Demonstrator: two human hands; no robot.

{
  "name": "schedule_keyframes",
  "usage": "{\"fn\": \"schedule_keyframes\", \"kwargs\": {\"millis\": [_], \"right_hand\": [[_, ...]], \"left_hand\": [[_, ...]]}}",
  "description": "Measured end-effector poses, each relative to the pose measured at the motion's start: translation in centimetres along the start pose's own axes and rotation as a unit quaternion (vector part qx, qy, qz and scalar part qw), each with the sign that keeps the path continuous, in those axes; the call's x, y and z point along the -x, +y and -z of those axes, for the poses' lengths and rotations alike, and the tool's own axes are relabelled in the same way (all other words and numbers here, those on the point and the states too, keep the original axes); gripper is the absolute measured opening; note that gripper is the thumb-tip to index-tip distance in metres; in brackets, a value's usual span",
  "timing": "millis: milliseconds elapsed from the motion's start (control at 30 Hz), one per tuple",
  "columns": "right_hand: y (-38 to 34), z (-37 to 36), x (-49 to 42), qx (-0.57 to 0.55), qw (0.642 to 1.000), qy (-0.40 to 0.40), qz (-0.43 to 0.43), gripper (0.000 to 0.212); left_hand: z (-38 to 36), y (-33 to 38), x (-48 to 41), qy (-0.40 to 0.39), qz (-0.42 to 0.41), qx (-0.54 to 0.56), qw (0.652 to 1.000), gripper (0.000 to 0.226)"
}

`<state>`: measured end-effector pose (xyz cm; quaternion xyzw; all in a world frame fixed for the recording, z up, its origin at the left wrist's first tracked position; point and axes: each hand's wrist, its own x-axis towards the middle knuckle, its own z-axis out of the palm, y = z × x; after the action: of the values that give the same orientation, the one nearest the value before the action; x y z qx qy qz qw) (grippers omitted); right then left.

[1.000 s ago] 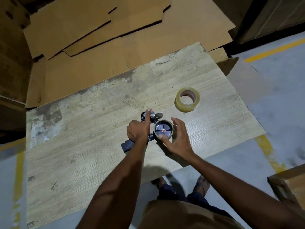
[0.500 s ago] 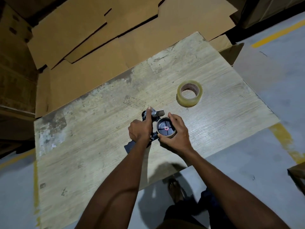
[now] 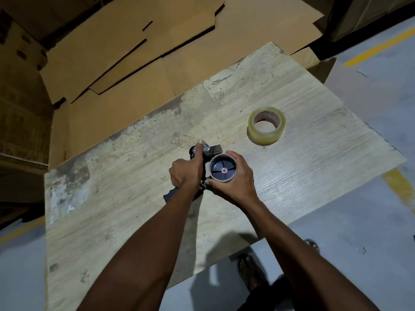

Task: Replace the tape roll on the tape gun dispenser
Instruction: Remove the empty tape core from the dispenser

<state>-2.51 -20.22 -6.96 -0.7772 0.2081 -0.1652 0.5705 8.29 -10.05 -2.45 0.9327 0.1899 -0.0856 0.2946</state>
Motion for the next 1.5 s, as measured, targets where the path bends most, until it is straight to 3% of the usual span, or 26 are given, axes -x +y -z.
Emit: {"fn": "schedule_keyframes", "kwargs": {"millis": [367, 600, 867, 1500], "right_hand": [[0.1, -0.9, -0.1, -0.019, 0.998, 0.04, 0.054, 0.072], [0.3, -0.7, 0.1, -0.004, 0.996, 0.031, 0.089, 0.077], [-0.3, -0.7, 0.3, -0.02, 0.995, 0.069, 0.068, 0.064], [0.5, -0.9, 0.6, -0.002, 0.994, 0.088, 0.064, 0.07]], "left_hand": [[-0.1, -0.1, -1.2, -0.005, -0.018, -0.02, 1.0, 0.101], [0.2, -0.2, -0.9, 0.011, -0.049, -0.045, 0.998, 0.102], [-0.2, 0.3, -0.4, 0.023, -0.059, -0.036, 0.997, 0.096], [-0.3, 0.5, -0.4, 0.014, -0.066, -0.053, 0.996, 0.099]]}}
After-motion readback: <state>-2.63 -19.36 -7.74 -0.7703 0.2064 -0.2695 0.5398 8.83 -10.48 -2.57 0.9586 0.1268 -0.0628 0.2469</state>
